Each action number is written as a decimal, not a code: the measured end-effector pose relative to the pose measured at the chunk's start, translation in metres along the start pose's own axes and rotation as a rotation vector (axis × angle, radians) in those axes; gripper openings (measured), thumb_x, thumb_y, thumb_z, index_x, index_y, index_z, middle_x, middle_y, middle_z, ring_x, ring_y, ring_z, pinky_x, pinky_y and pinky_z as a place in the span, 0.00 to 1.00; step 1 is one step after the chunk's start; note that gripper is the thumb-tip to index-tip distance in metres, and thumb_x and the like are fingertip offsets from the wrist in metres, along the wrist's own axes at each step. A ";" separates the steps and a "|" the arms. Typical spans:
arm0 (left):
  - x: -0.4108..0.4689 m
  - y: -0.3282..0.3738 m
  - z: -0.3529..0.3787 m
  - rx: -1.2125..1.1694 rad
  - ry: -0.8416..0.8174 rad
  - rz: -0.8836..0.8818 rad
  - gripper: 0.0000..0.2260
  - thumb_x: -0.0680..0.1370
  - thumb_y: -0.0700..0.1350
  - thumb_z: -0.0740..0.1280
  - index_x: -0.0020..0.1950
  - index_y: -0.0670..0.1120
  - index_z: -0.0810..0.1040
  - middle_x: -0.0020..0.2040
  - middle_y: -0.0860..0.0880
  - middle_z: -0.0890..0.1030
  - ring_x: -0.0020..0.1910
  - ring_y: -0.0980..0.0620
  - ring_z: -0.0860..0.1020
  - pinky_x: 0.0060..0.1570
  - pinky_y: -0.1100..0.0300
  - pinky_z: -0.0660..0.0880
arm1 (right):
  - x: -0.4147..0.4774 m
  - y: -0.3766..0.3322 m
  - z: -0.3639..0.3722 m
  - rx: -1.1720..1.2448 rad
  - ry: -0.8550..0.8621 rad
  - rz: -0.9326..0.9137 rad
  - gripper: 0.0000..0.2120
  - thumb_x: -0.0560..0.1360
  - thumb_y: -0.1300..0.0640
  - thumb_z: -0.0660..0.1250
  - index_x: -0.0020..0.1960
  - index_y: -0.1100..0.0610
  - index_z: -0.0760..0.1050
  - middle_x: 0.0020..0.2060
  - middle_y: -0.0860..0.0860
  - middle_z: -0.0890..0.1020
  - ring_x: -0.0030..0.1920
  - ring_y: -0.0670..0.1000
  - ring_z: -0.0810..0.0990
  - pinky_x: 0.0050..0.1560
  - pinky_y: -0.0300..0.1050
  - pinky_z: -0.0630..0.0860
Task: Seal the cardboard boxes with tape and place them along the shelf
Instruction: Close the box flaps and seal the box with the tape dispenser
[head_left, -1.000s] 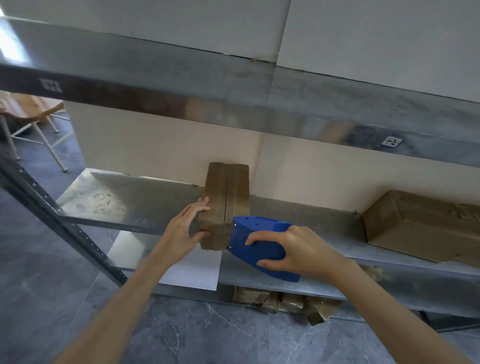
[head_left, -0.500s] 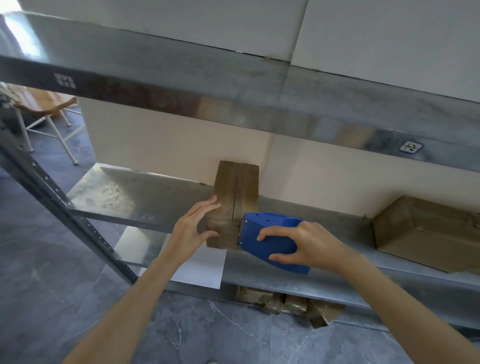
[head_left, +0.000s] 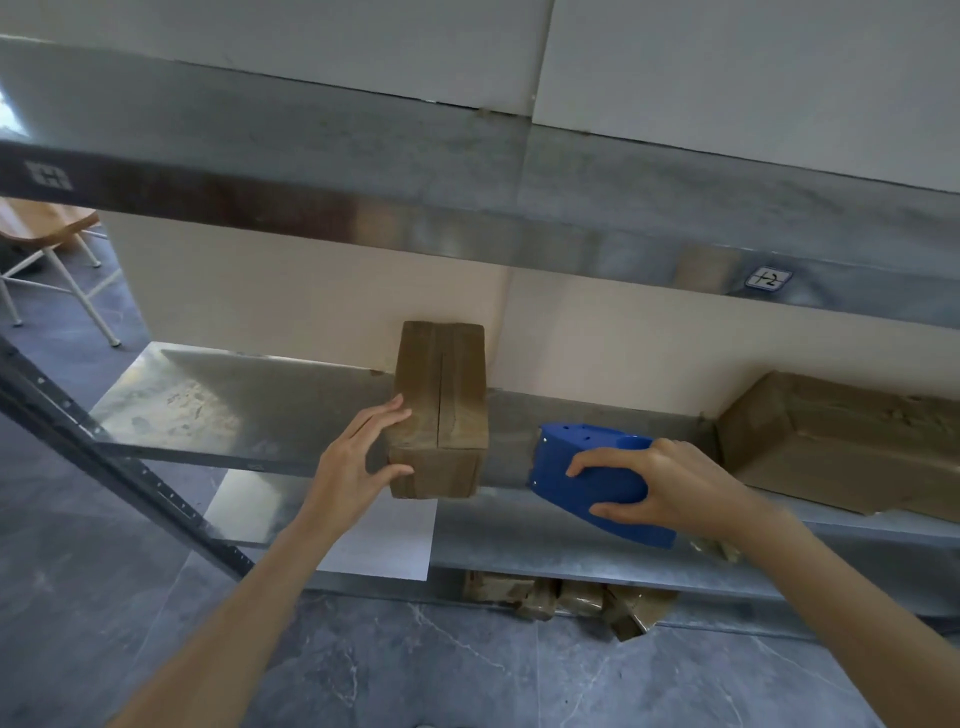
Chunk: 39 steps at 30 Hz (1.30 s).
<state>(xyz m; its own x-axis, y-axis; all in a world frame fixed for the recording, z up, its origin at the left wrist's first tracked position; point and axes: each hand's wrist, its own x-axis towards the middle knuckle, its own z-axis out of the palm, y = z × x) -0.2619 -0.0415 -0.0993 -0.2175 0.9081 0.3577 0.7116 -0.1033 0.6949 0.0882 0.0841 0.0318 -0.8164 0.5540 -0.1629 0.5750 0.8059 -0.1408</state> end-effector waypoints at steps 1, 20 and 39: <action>0.000 0.000 0.000 -0.002 0.001 0.002 0.32 0.69 0.47 0.78 0.71 0.54 0.72 0.72 0.59 0.70 0.70 0.67 0.67 0.69 0.72 0.62 | 0.002 -0.001 0.002 -0.003 -0.001 0.003 0.21 0.74 0.36 0.62 0.64 0.28 0.58 0.49 0.36 0.78 0.31 0.39 0.73 0.35 0.29 0.67; -0.001 0.016 -0.004 -0.093 0.017 -0.046 0.31 0.68 0.44 0.78 0.70 0.48 0.74 0.71 0.54 0.72 0.71 0.61 0.69 0.71 0.61 0.66 | 0.056 -0.049 0.036 -0.126 0.130 0.117 0.17 0.78 0.40 0.60 0.66 0.36 0.65 0.34 0.44 0.74 0.32 0.46 0.70 0.35 0.41 0.74; -0.001 0.032 -0.008 -0.096 0.034 -0.100 0.31 0.68 0.42 0.79 0.69 0.48 0.75 0.71 0.56 0.72 0.70 0.60 0.70 0.71 0.59 0.67 | 0.121 -0.014 0.087 0.297 0.066 0.334 0.21 0.78 0.52 0.64 0.70 0.44 0.65 0.45 0.56 0.83 0.35 0.54 0.80 0.33 0.49 0.77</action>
<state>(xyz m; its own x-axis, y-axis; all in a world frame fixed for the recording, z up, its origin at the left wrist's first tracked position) -0.2443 -0.0489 -0.0724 -0.3079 0.9019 0.3031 0.6181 -0.0526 0.7844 -0.0143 0.1218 -0.0710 -0.5797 0.7934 -0.1858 0.7899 0.4912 -0.3672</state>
